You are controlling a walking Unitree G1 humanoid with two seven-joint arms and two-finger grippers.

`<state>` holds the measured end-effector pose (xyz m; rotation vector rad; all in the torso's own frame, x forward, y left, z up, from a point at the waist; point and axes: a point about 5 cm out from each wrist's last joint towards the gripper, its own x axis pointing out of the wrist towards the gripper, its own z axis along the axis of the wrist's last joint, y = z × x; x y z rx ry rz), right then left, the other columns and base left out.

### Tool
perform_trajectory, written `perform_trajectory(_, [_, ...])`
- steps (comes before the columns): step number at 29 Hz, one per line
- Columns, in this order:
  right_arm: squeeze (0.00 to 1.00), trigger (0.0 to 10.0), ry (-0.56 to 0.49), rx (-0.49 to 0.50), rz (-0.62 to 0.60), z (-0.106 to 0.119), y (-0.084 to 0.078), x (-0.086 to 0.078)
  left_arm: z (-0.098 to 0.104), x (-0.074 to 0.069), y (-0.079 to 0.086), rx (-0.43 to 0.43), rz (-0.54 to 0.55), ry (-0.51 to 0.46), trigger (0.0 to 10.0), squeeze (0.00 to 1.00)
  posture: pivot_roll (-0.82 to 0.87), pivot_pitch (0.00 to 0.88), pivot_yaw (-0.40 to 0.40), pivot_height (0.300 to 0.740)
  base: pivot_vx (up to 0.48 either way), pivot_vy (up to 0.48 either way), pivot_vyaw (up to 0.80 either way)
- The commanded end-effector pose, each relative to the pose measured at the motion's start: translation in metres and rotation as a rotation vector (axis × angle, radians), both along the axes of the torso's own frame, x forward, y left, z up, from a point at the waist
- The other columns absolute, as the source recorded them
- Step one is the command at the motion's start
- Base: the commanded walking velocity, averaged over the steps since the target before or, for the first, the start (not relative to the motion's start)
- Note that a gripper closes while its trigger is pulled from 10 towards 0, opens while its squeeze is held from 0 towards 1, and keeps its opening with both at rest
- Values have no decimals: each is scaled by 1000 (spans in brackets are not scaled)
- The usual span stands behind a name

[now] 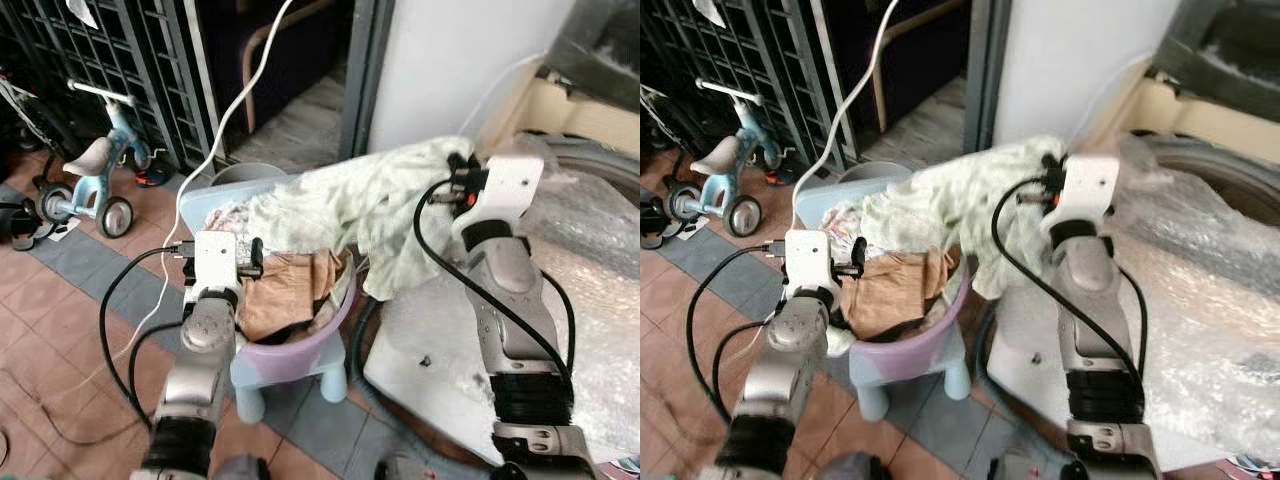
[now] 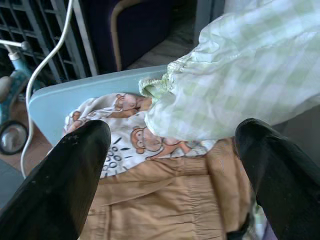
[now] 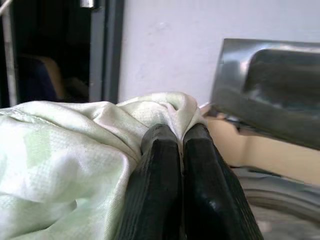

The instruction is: Clothes washing

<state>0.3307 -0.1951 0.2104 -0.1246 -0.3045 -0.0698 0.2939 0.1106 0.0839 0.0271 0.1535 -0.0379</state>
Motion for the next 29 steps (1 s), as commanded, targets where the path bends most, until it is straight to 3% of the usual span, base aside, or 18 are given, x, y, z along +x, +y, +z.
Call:
perform_trajectory(1, [0,10000,-80,-5,-6,17,2,1,0,1,9,10,25,-4,10000,0,-10,0,8,740,0,0,-781])
perform_trajectory(2, [0,10000,-126,-31,-47,31,-6,4,0,1,9,3,21,-11,10000,0,-10,0,7,740,0,0,-781])
perform_trajectory(5, [0,10000,-149,-59,-144,39,-22,6,1,1,9,-5,18,-17,10000,0,-9,0,6,740,0,0,-781])
perform_trajectory(7, [0,10000,-115,-58,-237,34,-36,7,2,1,9,-12,20,-21,10000,0,-8,0,5,740,0,0,-781])
perform_trajectory(8, [0,10000,-51,-32,-332,25,-50,9,2,1,10,-14,21,-21,10000,0,-6,0,6,740,0,0,-788])
perform_trajectory(12, [0,10000,80,94,-400,4,-67,16,2,0,11,-14,17,-22,10000,0,1,0,6,740,0,0,-788])
perform_trajectory(24, [0,10000,97,31,-127,2,-33,29,3,-2,16,-15,38,-28,10000,0,7,0,10,740,0,0,-129])
perform_trajectory(26, [0,10000,52,-70,-39,9,-23,29,1,-4,20,-13,57,-21,10000,0,7,0,16,740,401,0,706])
perform_trajectory(29, [0,10000,20,-93,18,15,-18,31,1,-4,21,-11,61,-20,10000,0,6,0,19,740,431,0,744])
